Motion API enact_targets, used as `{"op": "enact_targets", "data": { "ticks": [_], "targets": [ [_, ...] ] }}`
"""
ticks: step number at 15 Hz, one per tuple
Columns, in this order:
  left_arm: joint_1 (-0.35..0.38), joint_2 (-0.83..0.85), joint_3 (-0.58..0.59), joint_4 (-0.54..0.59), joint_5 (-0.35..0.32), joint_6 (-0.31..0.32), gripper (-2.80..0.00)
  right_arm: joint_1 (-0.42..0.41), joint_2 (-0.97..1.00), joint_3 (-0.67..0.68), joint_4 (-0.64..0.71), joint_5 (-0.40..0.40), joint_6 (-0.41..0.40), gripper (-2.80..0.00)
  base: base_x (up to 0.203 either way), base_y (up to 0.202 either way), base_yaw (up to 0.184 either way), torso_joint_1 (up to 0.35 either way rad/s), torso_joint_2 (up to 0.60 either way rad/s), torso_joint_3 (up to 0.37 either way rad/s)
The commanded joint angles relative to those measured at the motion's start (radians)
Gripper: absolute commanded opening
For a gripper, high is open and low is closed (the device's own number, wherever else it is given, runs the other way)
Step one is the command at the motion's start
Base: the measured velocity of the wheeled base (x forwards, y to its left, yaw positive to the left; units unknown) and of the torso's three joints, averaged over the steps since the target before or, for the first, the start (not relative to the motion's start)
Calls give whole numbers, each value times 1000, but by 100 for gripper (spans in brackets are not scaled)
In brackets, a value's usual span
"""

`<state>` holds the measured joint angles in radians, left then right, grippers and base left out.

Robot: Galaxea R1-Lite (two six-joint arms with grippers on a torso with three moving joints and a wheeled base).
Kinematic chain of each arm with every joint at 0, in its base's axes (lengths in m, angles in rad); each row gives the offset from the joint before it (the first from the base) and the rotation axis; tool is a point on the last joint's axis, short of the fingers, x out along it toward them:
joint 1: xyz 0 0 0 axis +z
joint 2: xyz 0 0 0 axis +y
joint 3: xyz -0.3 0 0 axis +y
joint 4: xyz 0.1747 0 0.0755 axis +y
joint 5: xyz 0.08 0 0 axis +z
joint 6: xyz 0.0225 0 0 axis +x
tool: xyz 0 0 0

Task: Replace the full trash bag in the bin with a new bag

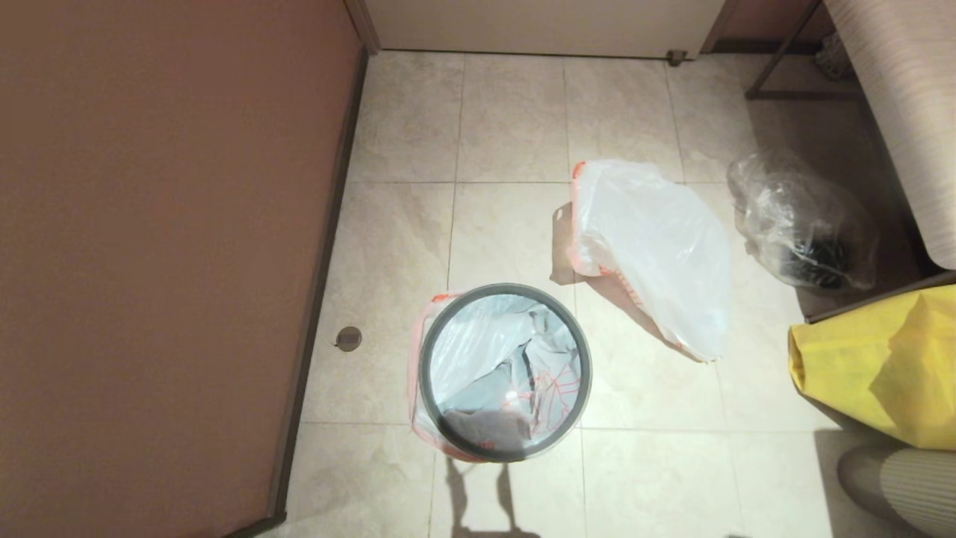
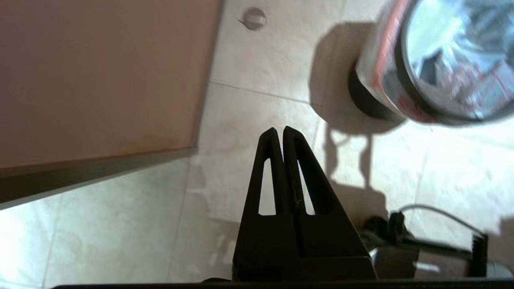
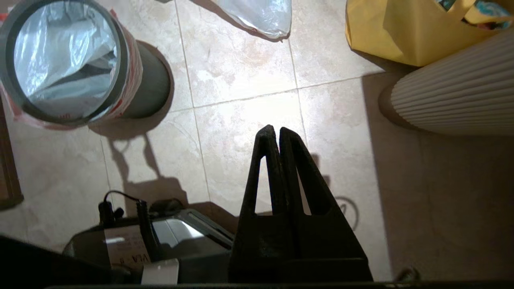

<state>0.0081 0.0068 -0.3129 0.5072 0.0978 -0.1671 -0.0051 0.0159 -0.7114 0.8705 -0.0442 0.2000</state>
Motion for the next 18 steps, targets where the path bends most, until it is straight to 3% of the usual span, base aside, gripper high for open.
{"op": "enact_targets", "data": {
  "ticks": [1,3,5,8,9,11,15,18],
  "targets": [
    [0,-7,67,-30,-24,8,-280,-1,-13,216,-281,-3,38,-280,0,0,0,0,0,0],
    [0,-7,150,-169,-35,20,-280,0,-13,391,-468,-4,11,-280,0,0,0,0,0,0],
    [-6,-7,184,-256,-117,43,-280,0,-13,535,-621,-3,-64,-280,0,0,0,0,0,0],
    [-7,-7,253,-435,-176,73,-280,0,-13,687,-837,21,-190,-280,0,0,0,0,0,0],
    [-7,-7,277,-493,-187,79,-280,3,-13,694,-848,28,-194,-280,0,0,0,0,0,0],
    [-7,-7,279,-493,-187,106,-280,7,-13,693,-844,27,-188,-280,0,0,0,0,0,0],
    [-2,-7,312,-503,-112,245,-280,7,-13,693,-844,27,-186,-280,0,0,0,0,0,0],
    [-4,34,312,-503,-108,242,-280,7,-13,693,-844,27,-186,-280,0,0,0,0,0,0]
  ]
}}
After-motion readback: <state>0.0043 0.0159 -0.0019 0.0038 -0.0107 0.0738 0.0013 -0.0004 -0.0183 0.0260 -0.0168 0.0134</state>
